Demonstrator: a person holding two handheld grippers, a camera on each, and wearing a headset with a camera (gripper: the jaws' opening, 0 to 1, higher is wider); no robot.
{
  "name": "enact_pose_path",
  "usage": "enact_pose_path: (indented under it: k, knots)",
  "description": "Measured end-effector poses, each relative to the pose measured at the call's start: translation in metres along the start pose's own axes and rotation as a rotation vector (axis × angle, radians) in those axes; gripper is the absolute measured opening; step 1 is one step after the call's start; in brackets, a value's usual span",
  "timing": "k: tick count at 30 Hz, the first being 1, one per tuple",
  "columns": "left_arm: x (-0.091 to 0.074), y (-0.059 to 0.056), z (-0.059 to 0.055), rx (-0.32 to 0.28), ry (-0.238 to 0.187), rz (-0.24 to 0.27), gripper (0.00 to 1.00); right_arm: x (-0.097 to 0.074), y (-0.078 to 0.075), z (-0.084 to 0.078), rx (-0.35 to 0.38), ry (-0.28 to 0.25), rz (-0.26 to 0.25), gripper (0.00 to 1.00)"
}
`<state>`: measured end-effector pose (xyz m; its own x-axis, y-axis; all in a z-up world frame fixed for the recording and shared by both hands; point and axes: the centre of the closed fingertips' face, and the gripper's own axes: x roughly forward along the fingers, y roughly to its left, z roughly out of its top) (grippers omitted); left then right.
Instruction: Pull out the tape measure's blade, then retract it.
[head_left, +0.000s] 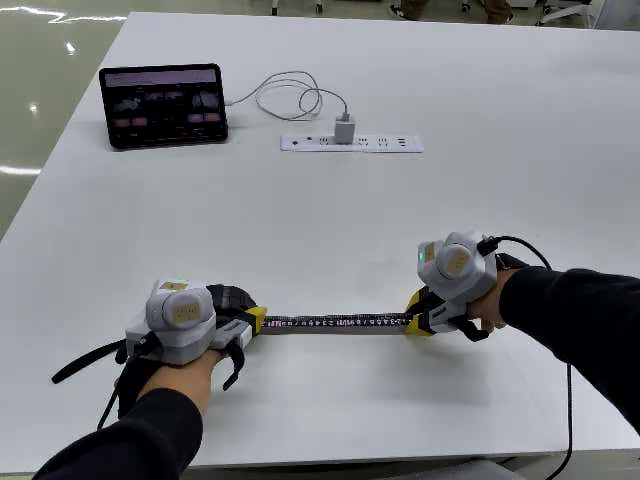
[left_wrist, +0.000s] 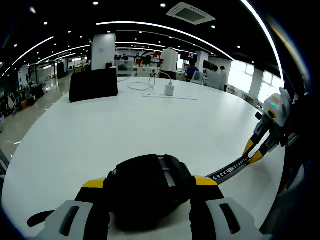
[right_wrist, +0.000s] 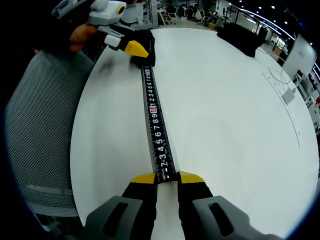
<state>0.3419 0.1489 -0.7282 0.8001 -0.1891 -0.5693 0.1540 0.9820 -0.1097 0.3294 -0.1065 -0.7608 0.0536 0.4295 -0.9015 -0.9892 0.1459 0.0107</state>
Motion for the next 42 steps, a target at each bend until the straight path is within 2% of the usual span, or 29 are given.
enact_pose_path:
  k: [4,42]
  knots:
    - [0.0,0.0,0.0,-0.001,0.0,0.0,0.61,0.001,0.001,0.003,-0.036,-0.002,0.004,0.11]
    - [0.0,-0.001,0.0,-0.002,-0.003,-0.002,0.61,0.01,0.004,0.023,-0.01,-0.035,0.003,0.11]
